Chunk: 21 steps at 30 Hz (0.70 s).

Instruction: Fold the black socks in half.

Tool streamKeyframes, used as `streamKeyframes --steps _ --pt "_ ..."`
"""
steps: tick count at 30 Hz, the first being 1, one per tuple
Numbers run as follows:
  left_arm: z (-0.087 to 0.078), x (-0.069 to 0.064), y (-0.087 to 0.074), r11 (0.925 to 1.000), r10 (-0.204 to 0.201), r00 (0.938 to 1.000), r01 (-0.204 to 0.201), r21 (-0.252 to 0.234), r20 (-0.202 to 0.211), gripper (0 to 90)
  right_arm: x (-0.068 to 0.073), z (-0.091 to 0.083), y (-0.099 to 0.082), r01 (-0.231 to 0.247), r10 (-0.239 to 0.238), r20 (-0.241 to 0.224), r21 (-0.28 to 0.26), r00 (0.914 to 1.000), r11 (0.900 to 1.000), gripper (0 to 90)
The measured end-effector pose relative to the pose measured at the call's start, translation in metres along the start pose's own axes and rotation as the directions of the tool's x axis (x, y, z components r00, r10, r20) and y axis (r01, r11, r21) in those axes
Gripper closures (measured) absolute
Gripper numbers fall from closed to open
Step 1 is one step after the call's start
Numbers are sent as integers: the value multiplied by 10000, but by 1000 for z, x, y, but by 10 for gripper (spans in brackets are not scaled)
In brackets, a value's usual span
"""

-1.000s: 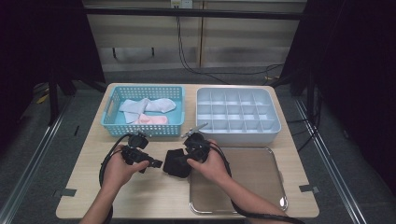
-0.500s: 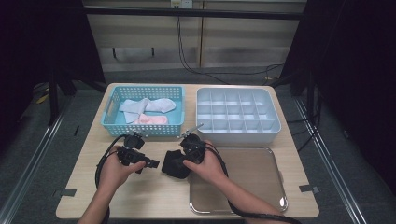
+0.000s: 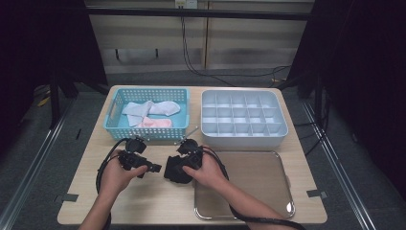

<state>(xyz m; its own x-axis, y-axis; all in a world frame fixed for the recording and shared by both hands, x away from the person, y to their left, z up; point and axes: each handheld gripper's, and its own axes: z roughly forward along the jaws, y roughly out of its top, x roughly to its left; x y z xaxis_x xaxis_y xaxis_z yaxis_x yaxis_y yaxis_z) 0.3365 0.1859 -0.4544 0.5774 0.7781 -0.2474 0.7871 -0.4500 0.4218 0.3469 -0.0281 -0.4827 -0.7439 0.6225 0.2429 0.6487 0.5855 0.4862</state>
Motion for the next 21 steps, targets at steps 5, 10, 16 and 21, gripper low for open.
streamKeyframes --steps 5,10,16,21 --pt "0 1 0 10000 -19 10000 19 -38 -60 265 -2 0 0 -241 245 -561 76 9981 9997 605" --pt "-1 4 -2 10000 -41 10000 41 -64 -61 265 3 -1 7 19 3 -421 511 9991 9987 686" --pt "-4 8 -6 9999 30 10000 -31 -100 -82 259 0 -5 9 -142 176 -562 600 9983 9981 704" --pt "-1 10 -10 9995 153 9996 -160 -290 -247 228 -3 -10 8 -289 320 -599 529 9977 9982 706"
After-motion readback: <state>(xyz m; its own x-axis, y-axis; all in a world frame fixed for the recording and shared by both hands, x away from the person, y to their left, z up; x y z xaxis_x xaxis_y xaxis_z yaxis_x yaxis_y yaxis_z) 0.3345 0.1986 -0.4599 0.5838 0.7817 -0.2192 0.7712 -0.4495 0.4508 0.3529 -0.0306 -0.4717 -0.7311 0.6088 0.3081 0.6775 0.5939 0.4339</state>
